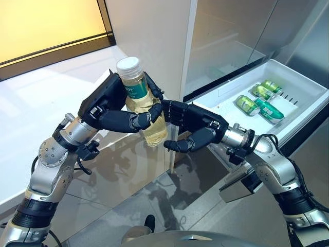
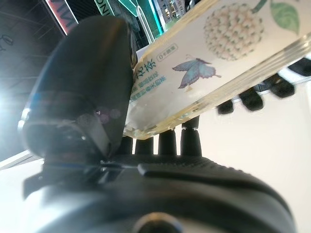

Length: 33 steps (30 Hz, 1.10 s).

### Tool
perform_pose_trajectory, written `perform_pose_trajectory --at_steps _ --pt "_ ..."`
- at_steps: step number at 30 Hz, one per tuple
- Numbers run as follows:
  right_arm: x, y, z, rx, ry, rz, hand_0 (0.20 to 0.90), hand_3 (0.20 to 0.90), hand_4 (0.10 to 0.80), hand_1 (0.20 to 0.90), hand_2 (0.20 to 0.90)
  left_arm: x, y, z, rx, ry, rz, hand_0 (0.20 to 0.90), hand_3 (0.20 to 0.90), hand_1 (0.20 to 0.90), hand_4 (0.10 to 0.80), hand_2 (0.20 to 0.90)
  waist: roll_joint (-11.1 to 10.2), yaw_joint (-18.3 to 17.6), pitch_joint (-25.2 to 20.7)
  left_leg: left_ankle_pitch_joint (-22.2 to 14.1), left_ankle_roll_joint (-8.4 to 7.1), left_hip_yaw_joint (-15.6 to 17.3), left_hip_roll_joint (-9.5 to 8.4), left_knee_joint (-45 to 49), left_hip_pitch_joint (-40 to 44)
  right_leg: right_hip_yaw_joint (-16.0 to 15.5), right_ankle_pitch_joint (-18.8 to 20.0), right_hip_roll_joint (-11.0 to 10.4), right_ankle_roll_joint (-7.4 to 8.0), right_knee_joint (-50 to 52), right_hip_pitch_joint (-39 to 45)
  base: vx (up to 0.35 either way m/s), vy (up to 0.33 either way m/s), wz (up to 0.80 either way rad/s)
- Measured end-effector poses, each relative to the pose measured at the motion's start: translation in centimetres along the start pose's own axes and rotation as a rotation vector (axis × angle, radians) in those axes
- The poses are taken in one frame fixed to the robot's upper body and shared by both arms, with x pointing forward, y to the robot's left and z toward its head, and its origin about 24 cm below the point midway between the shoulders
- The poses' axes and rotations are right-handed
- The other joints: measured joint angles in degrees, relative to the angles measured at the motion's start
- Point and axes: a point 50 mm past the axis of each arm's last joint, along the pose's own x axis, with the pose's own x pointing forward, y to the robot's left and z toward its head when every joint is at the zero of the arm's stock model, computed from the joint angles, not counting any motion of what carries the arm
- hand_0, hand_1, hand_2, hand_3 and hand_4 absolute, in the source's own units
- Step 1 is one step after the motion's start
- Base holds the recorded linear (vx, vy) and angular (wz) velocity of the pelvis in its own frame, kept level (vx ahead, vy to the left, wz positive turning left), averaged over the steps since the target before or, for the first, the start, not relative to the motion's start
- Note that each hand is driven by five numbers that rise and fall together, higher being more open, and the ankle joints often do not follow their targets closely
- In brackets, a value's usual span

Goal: Put drinks into fridge and close the fridge

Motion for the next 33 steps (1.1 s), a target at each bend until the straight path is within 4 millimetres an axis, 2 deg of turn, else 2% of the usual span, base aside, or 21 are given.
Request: perform_pose_trajectory --at_steps 8,19,29,33 --pt "0.7 0.3 0.0 0.016 0.029 0.038 0.900 0.900 0.800 0.900 0.900 1.2 0.6 1.1 0.096 -0.016 -0.047 0.300 0.200 0.300 0.100 0.300 0.0 1.0 0.0 0.0 0.00 -0.4 -0.04 0.0 0.0 -0.1 0.0 0.0 0.00 0.0 0.1 0.000 0.000 0.00" --pt "1.7 1.4 -0.8 0.057 0.067 0.105 0.900 0.900 0.800 0.900 0.900 1.9 -0.4 0.5 0.061 -0.014 -0.101 0.300 0.200 0.300 0.100 0.300 0.0 0.9 0.0 0.0 0.00 -0.3 -0.02 0.0 0.0 -0.1 0.0 0.1 0.00 0.0 0.0 0.000 0.000 0.00" --pt "3.2 0.8 1.5 -0.024 0.023 0.120 0.900 0.900 0.800 0.900 0.900 2.1 -0.7 0.5 0.056 -0.014 -0.129 0.300 0.200 0.300 0.100 0.300 0.0 0.9 0.0 0.0 0.00 -0.3 -0.01 0.0 0.0 0.0 0.0 0.1 0.00 0.0 0.1 0.000 0.000 0.00" --pt "3.4 1.0 1.4 -0.019 0.026 0.124 0.900 0.900 0.800 0.900 0.900 2.1 -0.6 0.6 0.070 -0.007 -0.144 0.300 0.200 0.300 0.100 0.300 0.0 1.0 0.0 0.0 0.00 -0.3 0.00 0.0 0.0 0.0 0.0 0.1 0.00 0.0 0.1 0.000 0.000 0.00"
